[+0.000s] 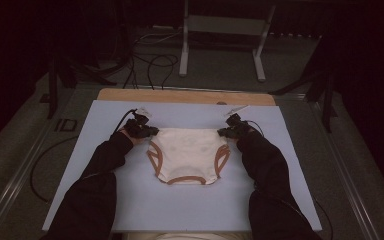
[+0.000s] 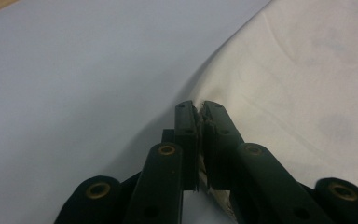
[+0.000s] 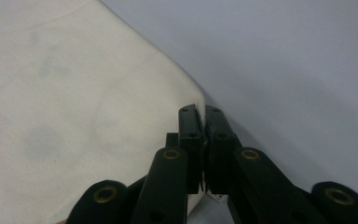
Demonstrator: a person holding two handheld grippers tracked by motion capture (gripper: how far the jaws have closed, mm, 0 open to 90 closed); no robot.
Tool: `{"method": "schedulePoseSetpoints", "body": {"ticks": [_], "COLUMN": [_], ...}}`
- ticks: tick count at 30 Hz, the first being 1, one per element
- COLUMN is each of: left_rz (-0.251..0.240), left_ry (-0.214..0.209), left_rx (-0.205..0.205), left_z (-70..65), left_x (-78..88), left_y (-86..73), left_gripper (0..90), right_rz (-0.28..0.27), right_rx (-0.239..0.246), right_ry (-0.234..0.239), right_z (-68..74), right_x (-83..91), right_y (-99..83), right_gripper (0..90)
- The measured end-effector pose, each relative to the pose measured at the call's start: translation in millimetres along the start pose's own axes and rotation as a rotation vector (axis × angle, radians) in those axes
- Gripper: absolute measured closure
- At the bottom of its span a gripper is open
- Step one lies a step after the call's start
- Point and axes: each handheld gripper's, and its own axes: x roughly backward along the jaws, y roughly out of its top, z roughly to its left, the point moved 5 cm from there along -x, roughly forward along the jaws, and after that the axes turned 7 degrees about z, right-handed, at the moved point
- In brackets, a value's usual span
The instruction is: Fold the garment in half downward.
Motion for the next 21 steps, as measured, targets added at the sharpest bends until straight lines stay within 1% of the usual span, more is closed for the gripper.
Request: {"method": "schedulePoseSetpoints", "body": {"ticks": [1,4,10,16,17,18,19,20,21], "left_rz": [-0.002,-0.003,0.015,0.003,-0.005,-0.011,-0.019,-0.020,-0.023], "left_ry": [0.004,0.013,0.022,0.026,0.025,0.022,0.022,0.022,0.020], "left_rx": [0.004,0.008,0.002,0.010,0.016,0.023,0.033,0.038,0.044], "left_z": [0.3,1.0,1.2,1.7,1.7,1.4,1.6,1.8,1.3], "left_x": [0.0,-0.6,-4.5,-4.7,-4.0,-3.1,-1.4,-0.2,1.3], "left_y": [0.8,2.7,4.0,4.3,5.2,5.9,7.2,8.0,9.3], "left_gripper": [85.9,85.9,85.8,82.7,81.6,77.9,75.5,70.8,66.8], "right_rz": [-0.004,-0.008,0.006,0.006,0.004,-0.004,-0.009,-0.017,-0.020], "right_rx": [0.006,-0.001,0.002,-0.008,-0.010,-0.020,-0.025,-0.023,-0.029], "right_ry": [-0.002,-0.006,-0.012,-0.014,-0.015,-0.004,-0.003,-0.006,-0.002], "right_z": [-1.4,-3.4,-5.4,-5.6,-5.5,-5.1,-4.8,-4.9,-4.1], "right_x": [0.0,0.3,-2.5,-2.6,-2.4,-1.4,-0.6,0.8,1.8], "right_y": [0.7,4.2,7.2,7.6,7.8,8.5,8.8,9.7,10.4], "right_gripper": [87.8,87.9,87.6,86.3,83.6,80.5,78.3,71.3,68.0]}}
